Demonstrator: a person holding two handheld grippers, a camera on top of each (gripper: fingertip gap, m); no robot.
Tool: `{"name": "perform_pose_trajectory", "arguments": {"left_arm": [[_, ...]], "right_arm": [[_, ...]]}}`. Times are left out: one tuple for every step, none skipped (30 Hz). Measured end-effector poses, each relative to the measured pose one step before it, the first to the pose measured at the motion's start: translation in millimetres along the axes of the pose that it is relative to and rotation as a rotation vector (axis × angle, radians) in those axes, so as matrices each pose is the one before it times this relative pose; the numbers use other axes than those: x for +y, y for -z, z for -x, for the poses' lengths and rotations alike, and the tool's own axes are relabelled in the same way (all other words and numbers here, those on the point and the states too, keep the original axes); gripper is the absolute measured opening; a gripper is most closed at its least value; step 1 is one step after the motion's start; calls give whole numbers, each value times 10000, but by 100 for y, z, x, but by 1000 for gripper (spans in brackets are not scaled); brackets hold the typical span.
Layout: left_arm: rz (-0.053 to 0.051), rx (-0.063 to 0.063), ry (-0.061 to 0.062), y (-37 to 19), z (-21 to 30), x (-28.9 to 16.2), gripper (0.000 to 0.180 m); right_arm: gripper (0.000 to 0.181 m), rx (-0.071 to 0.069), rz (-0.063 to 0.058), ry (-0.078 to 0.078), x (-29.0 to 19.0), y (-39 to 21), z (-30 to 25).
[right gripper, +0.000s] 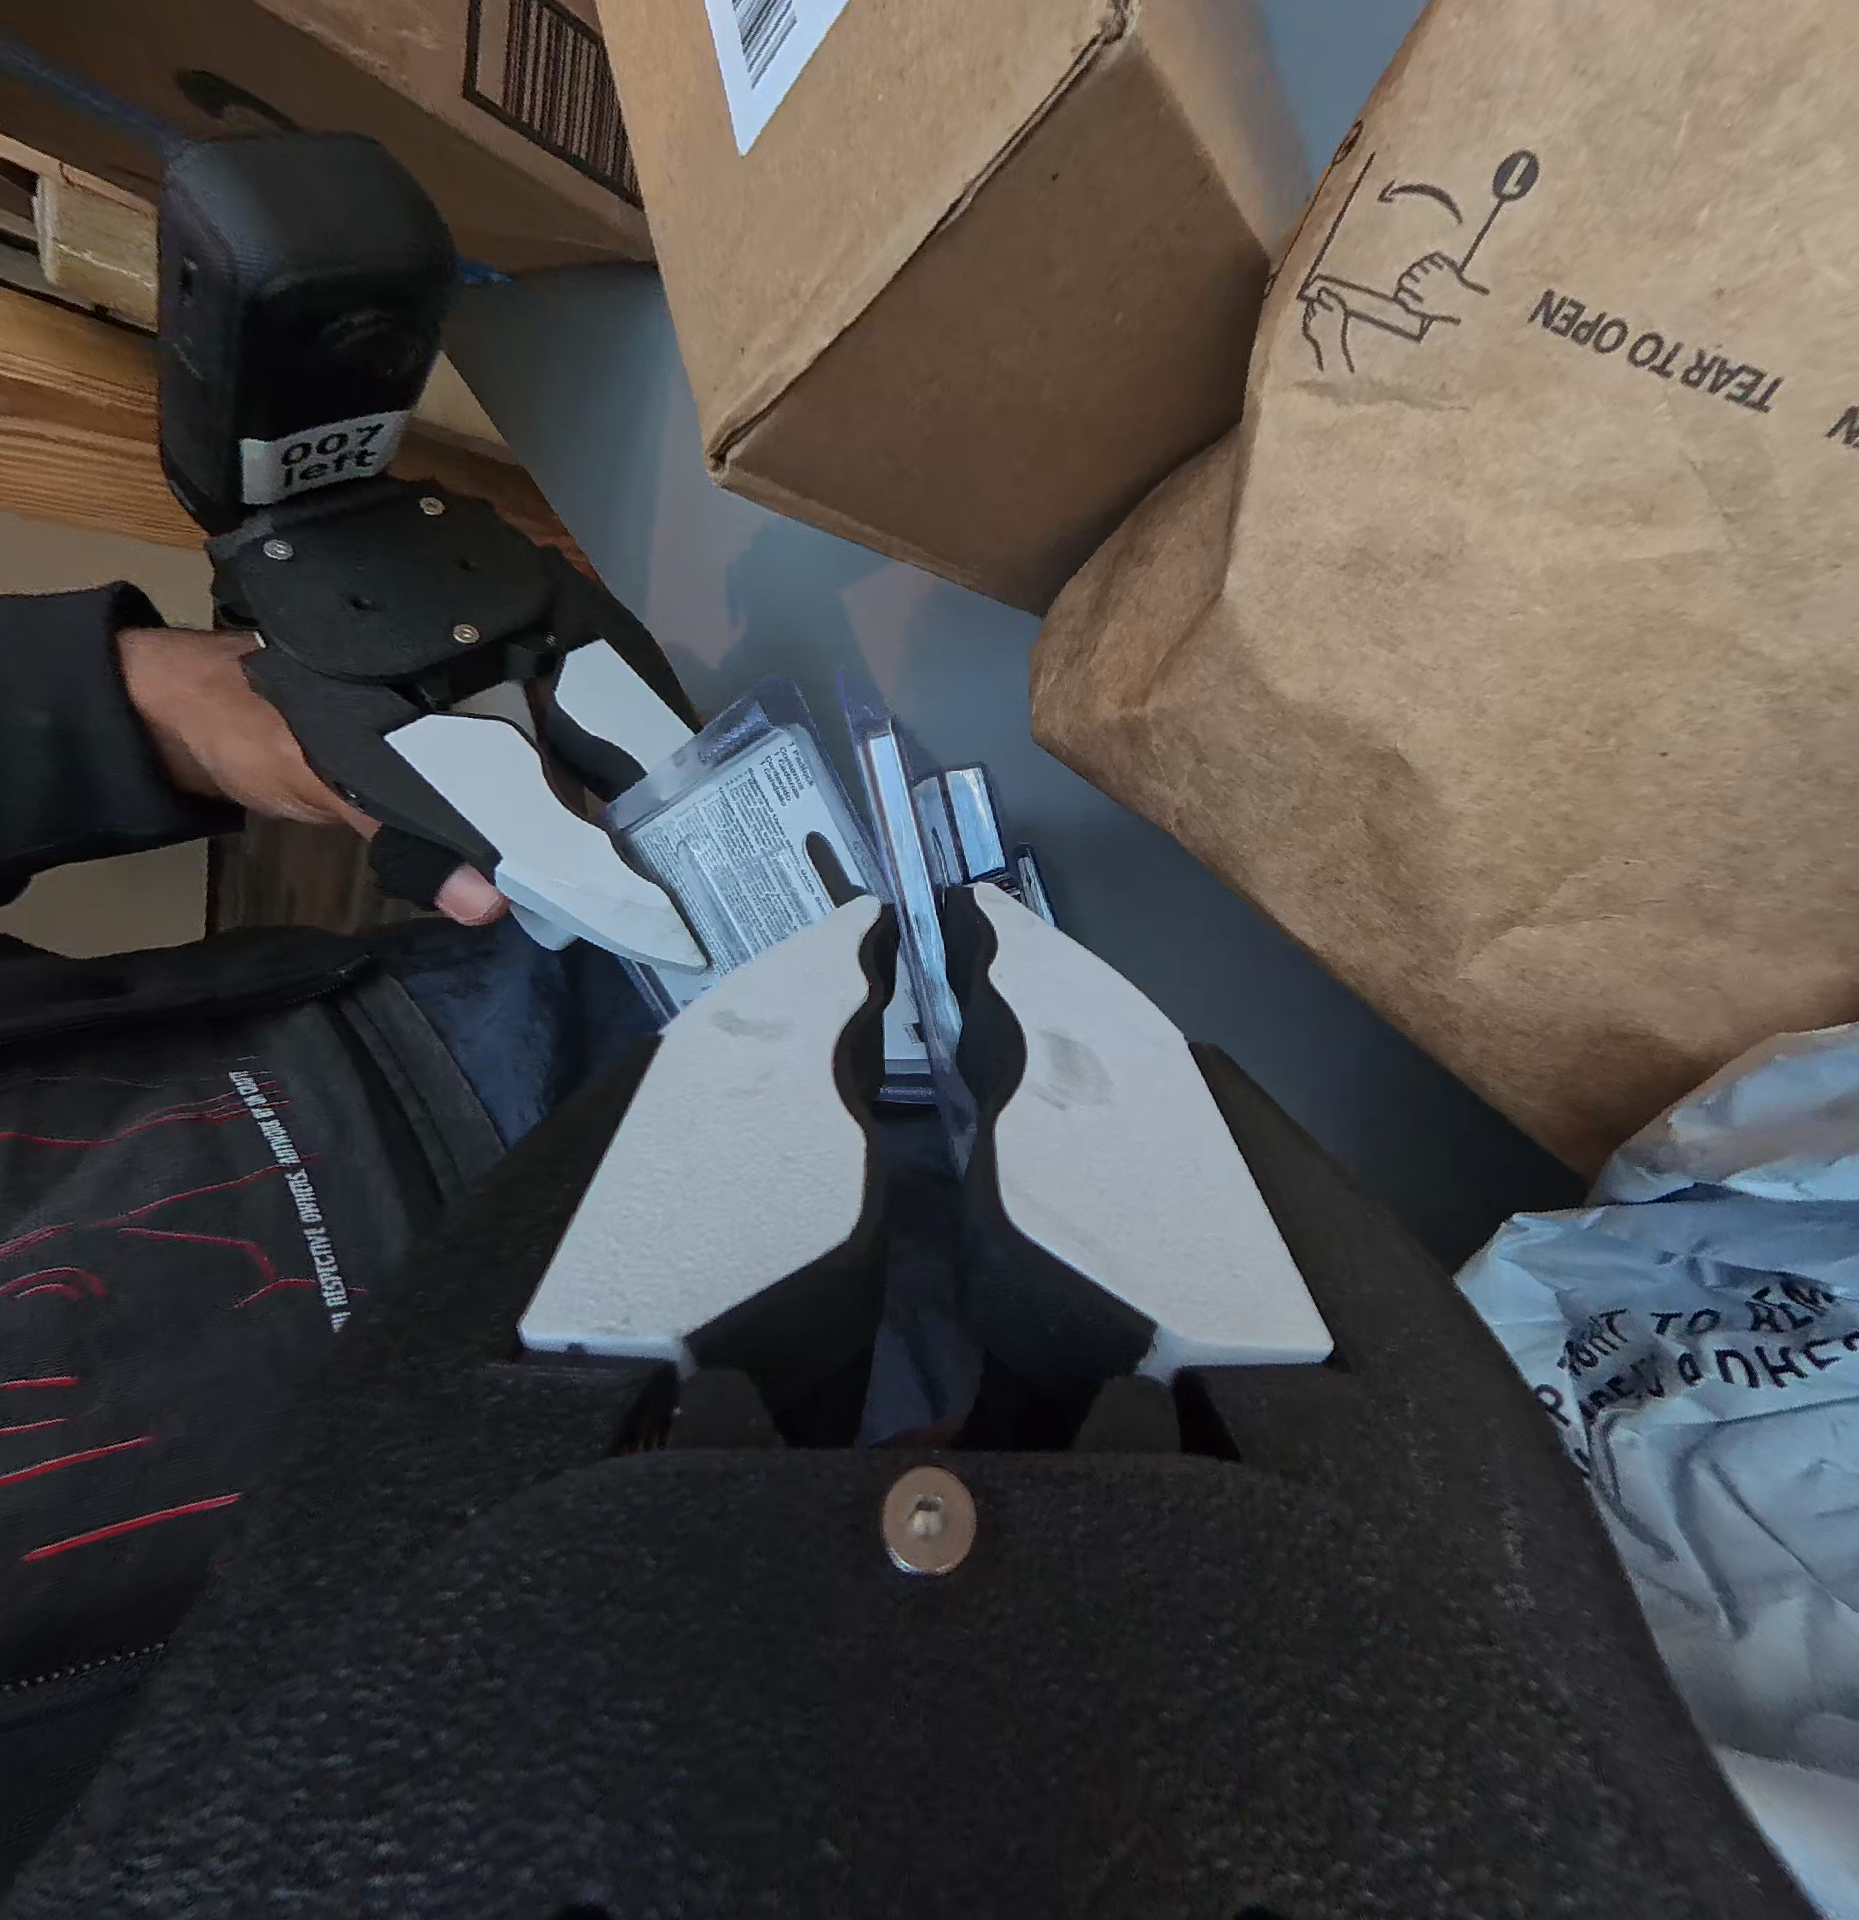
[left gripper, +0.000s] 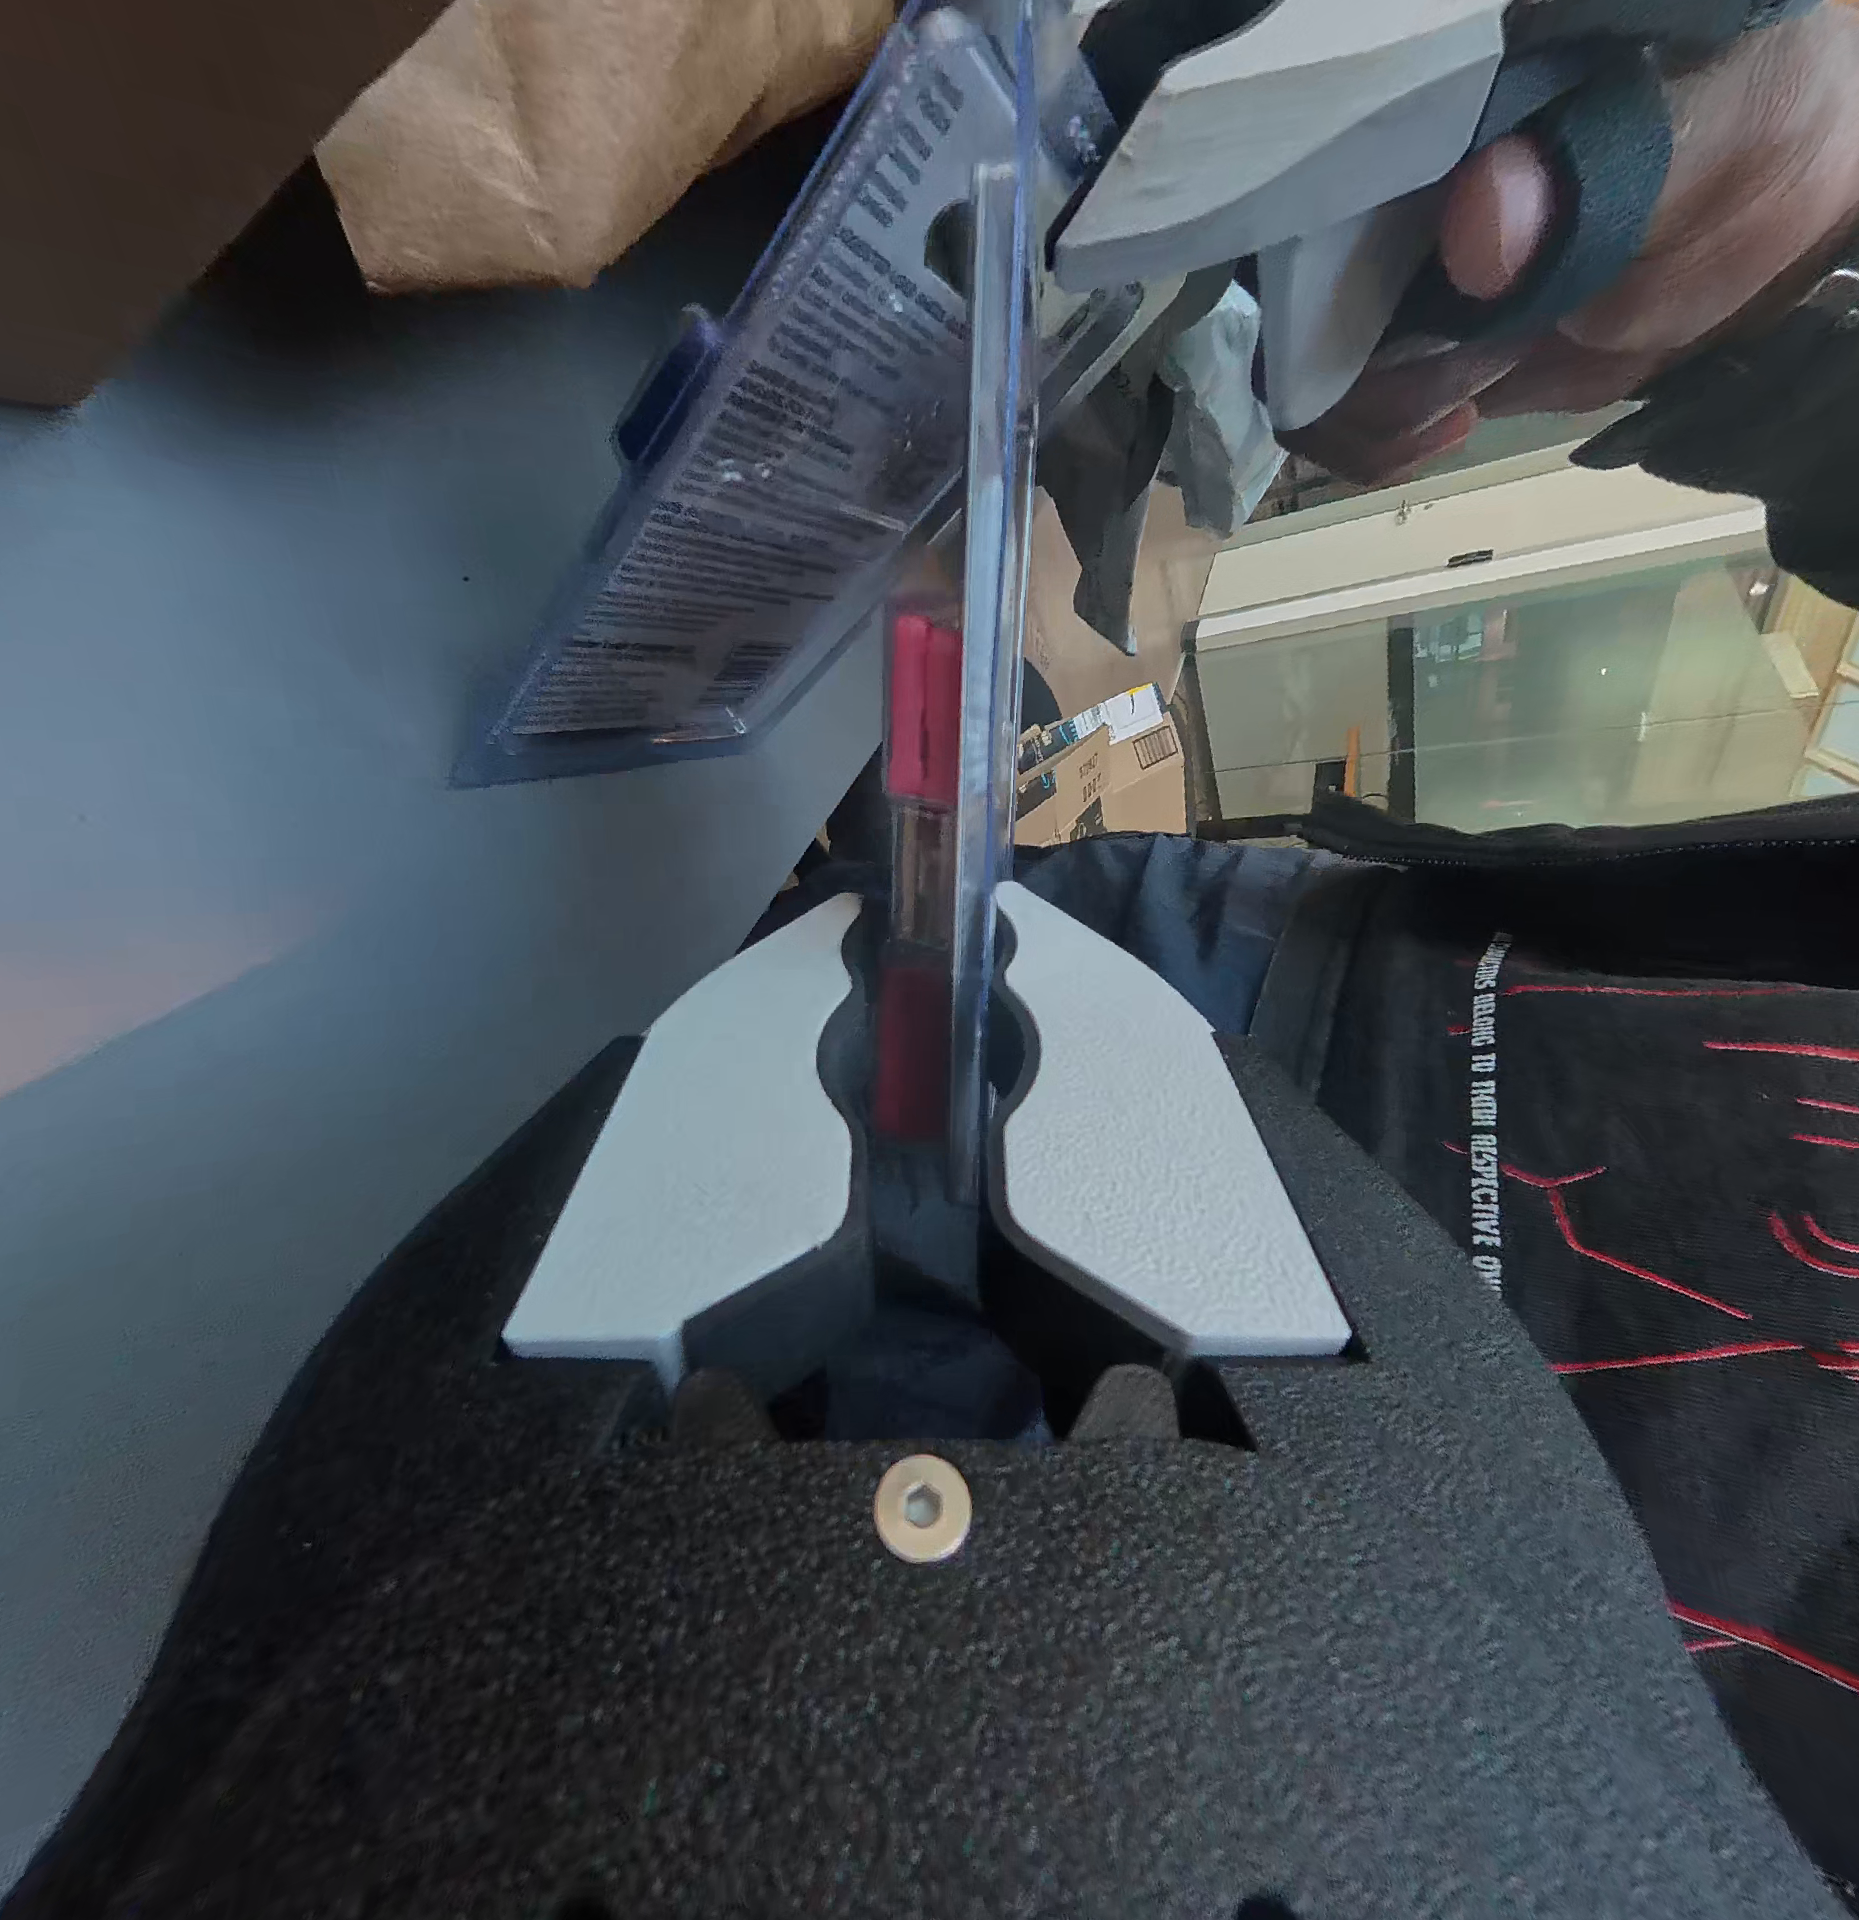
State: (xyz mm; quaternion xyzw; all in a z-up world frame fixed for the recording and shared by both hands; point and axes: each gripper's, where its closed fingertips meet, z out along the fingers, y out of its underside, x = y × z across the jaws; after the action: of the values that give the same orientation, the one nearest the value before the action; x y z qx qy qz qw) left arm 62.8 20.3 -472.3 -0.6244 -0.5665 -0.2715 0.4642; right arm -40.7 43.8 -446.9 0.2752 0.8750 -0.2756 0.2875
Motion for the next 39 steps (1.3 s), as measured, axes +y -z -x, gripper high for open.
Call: {"name": "perform_pose_trajectory", "arguments": {"left_arm": [[-54, 63, 99, -156, 159, -105, 18], [-51, 80, 21, -133, 62, -134, 18], [-23, 72, -34, -128, 5, -106, 18], [12, 41, -52, -106, 17, -78, 18], [23, 25, -42, -104, 24, -45, 18], [37, -13, -1, -116, 69, -27, 18], [7, -15, 34, -97, 59, -50, 18], [-36, 11, 48, -90, 11, -74, 18], [-43, 14, 65, -89, -11, -54, 19], [-58, 18, 70, -104, -29, -53, 19], [-77, 49, 58, -90, -67, -54, 19], [-79, 12, 57, -82, -18, -80, 19], [-55, -4, 65, -100, -2, -61, 19], [-51, -2, 58, -97, 0, -56, 19], [-49, 0, 51, -103, -4, -42, 19], [-53, 7, 42, -109, -27, -61, 19], [-47, 27, 33, -114, -50, -51, 19], [-42, 29, 28, -132, -77, -54, 19], [-48, 34, 20, -146, -88, -81, 19], [-55, 44, 26, -151, -105, -89, 19], [-31, 39, 12, -159, -102, -43, 19], [-18, -4, 20, -142, -16, -22, 19], [-21, -2, 71, -134, 31, -3, 18], [-25, 31, 116, -147, 14, 12, 19], [-43, 55, 139, -126, 6, 15, 19], [-62, 45, 151, -124, 14, 6, 19], [-65, 40, 173, -125, 14, 11, 19], [-76, 30, 177, -128, 33, -28, 19], [-54, 8, 161, -132, 58, -17, 20], [-50, -68, 132, -112, 147, -42, 21], [-37, -173, 94, -101, 284, -59, 22], [-27, -171, -16, -68, 229, -62, 23], [-5, -159, -123, -31, 167, -35, 24], [-3, -145, -178, 2, 146, -36, 25], [-2, -136, -177, 31, 116, -58, 26], [-35, -124, -164, 53, 91, -117, 27], [-52, -121, -141, 75, 109, -127, 27], [-72, -131, -147, 99, 109, -148, 28], [-83, -125, -144, 108, 97, -162, 29]], "right_arm": [[10, -45, 44, -88, -67, -12, -77], [10, -30, 57, -78, -50, -18, -100], [11, -30, 88, -56, -23, -24, -75], [11, -8, 114, -13, 44, -29, -77], [11, 27, 124, 26, 70, -18, -117], [11, 43, 112, 31, 62, 1, -135], [11, 29, 82, 23, 43, 15, -124], [11, 14, 46, 10, 10, 37, -96], [11, -9, 31, -11, -2, 23, -74], [12, -31, 31, -26, 8, 22, -44], [12, -31, 37, -17, 13, 7, -30], [13, -18, 55, 5, 24, 1, -34], [14, 3, 64, 23, 30, -5, -48], [15, 13, 71, 36, 44, -13, -53], [15, 17, 80, 33, 70, -22, -50], [16, 3, 97, 23, 91, -36, -40], [17, 5, 109, 22, 107, -35, -50], [18, 21, 104, 31, 112, -46, -62], [19, 44, 97, 44, 107, -56, -94], [21, 75, 72, 47, 86, -55, -107], [22, 61, 51, 56, 72, -35, -97], [21, 56, 43, 42, 70, -37, -114], [21, 41, 37, -2, 70, -30, -119], [20, 27, 29, -37, 57, -41, -119], [19, 25, 25, -40, 49, -36, -109], [18, 17, 17, -13, 31, -36, -64], [17, 30, 24, 29, 17, -17, -56], [16, 77, 36, 60, 28, -33, -94], [15, 111, 14, 121, 5, -27, -75], [14, 104, -4, 202, 0, -29, 4], [13, 92, -7, 218, -3, -10, 55], [13, 91, -26, 191, -29, -8, 79], [13, 87, -40, 185, -34, -1, 96], [12, 82, -29, 189, -10, 19, 93], [12, 90, -22, 188, 10, 37, 79], [12, 96, -31, 188, -3, 46, 74], [12, 79, -39, 182, -22, 67, 99], [12, 48, -45, 173, -53, 101, 159], [11, 42, -41, 180, -64, 130, 176]]}}
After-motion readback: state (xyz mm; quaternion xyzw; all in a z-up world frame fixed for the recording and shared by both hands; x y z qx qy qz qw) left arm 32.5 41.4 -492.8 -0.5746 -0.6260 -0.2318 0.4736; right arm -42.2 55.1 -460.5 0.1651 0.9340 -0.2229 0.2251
